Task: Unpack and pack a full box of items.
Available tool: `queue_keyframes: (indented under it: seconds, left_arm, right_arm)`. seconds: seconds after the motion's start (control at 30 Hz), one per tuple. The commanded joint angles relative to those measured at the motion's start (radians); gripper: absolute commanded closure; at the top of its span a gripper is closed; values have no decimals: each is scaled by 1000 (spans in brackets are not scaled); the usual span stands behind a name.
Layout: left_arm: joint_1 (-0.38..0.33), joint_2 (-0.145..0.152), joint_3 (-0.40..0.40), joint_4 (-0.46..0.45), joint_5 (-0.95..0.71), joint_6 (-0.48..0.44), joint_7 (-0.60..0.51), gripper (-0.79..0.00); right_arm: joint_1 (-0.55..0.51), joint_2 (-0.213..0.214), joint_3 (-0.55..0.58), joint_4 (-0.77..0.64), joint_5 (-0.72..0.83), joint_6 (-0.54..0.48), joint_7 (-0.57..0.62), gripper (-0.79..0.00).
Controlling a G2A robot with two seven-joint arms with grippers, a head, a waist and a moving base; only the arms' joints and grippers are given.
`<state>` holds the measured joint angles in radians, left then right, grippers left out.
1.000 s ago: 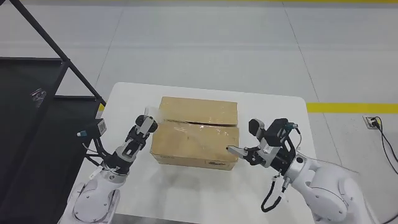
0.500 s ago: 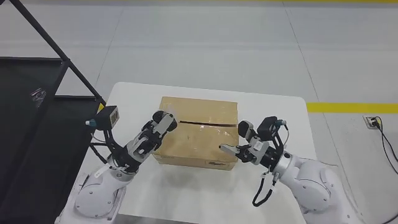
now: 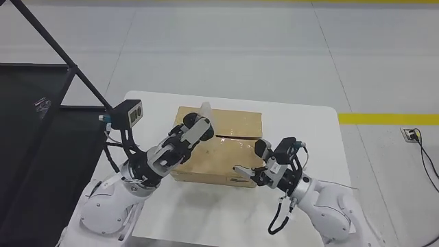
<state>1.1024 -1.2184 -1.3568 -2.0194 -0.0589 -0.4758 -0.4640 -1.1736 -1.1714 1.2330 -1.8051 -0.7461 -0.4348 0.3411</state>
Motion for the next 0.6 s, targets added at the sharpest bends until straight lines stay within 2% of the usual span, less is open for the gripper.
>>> queue_keyframes:
  seconds: [0.0, 0.13, 0.2, 0.37, 0.57]
  left_arm:
    - [-6, 0, 6, -6, -9, 0, -2, 0]
    - [-19, -2, 23, -7, -37, -7, -8, 0]
    - [-28, -2, 28, -2, -46, -8, -11, 0]
    - [-44, -4, 46, -3, -67, -14, -22, 0]
    - [-49, -4, 56, 2, -65, -9, -28, 0]
  right_arm:
    - [0, 0, 0, -1, 0, 0, 1, -785]
    - [-4, -3, -12, 11, 30, 11, -7, -785]
    - [9, -10, -31, 40, 102, 3, -33, -785]
    - [93, -23, -69, 191, 292, -107, -22, -785]
    - [110, -23, -69, 211, 285, -103, 0, -785]
